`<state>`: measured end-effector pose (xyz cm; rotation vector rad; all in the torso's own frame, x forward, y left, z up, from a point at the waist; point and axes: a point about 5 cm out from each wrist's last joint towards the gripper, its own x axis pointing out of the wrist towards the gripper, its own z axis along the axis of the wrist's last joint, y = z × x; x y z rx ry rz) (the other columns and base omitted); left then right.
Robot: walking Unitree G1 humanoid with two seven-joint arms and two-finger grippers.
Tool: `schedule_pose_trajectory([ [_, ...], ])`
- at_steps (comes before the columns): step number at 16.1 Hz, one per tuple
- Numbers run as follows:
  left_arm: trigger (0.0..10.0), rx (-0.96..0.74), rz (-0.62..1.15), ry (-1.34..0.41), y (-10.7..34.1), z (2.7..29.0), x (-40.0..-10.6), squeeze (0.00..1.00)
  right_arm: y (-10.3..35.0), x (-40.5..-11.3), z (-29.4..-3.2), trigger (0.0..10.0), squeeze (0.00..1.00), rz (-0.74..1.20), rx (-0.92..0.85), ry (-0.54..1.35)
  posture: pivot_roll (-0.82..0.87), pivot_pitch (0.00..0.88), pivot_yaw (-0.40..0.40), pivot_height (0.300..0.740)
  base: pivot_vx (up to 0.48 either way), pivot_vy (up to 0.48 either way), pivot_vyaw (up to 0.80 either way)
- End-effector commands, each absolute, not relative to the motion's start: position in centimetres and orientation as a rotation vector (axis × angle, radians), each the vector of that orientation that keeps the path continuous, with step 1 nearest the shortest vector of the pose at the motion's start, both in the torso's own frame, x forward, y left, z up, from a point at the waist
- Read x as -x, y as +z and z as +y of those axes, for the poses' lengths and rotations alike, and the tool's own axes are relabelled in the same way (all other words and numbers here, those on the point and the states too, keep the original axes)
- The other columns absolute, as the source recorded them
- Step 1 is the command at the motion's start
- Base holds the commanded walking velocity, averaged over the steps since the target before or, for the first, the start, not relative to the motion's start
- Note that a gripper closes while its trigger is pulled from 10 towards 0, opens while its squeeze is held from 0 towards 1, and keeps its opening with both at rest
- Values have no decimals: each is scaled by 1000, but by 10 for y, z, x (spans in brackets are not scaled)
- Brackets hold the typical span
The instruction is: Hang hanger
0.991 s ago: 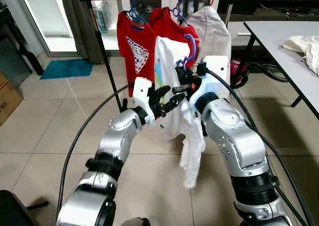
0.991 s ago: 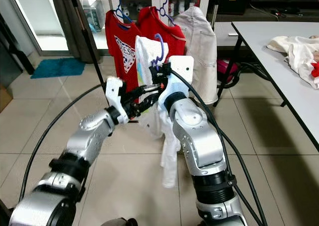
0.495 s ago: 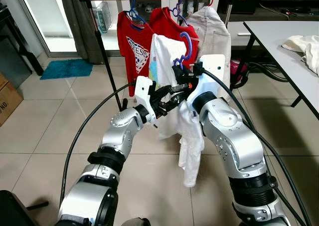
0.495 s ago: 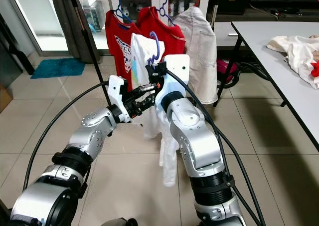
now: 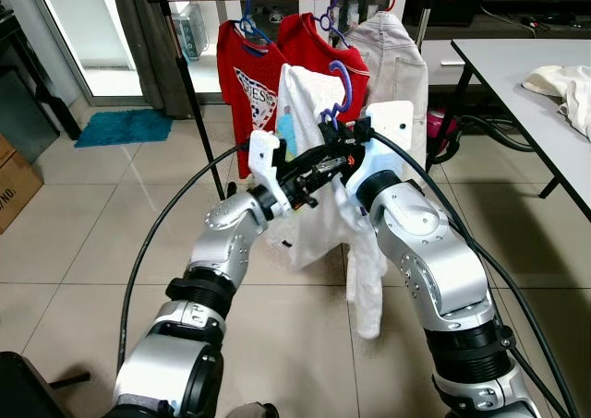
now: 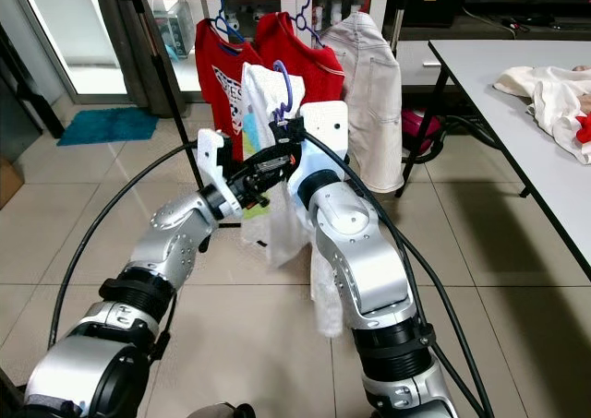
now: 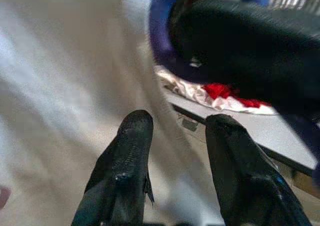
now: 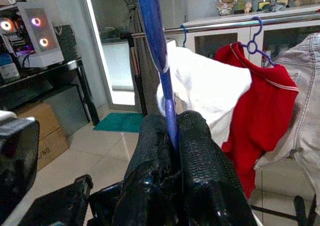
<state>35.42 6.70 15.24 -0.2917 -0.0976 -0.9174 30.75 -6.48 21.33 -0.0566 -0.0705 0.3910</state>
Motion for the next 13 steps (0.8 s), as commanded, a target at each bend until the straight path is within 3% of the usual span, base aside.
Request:
schedule_pose_trajectory([
  [1,0,265,-105,-924,152,69,-352,0,215,-306,-64,10000,0,-89,62,392,-116,0,101,740,0,0,0],
  [2,0,256,-102,-920,151,69,-352,0,215,-306,-64,10000,0,-89,63,391,-116,0,101,740,0,0,0],
  [3,7373,212,-94,-885,149,68,-352,0,215,-306,-64,10000,0,-89,66,391,-114,0,100,740,0,0,0],
  [4,9961,201,-91,-881,148,67,-351,0,215,-306,-64,10000,0,-90,66,391,-113,0,99,740,0,0,0],
  [5,9882,195,-89,-880,148,65,-350,0,215,-306,-64,10000,0,-90,66,392,-112,0,98,740,0,0,0],
  [6,5294,200,-86,-873,147,64,-351,0,216,-306,-63,10000,0,-94,66,397,-112,0,94,740,0,0,0],
  [8,4784,198,-80,-867,148,63,-353,0,216,-306,-63,10000,0,-97,68,402,-113,0,95,740,0,0,0],
  [9,4863,189,-74,-852,149,63,-355,0,217,-306,-63,10000,0,-98,69,405,-113,0,95,740,0,0,0],
  [12,6431,189,-60,-787,154,64,-363,0,217,-305,-63,10000,0,-101,70,404,-120,0,103,740,0,0,0],
  [13,9647,194,-59,-782,154,64,-364,0,217,-305,-63,10000,0,-101,70,403,-120,0,105,740,0,0,0],
])
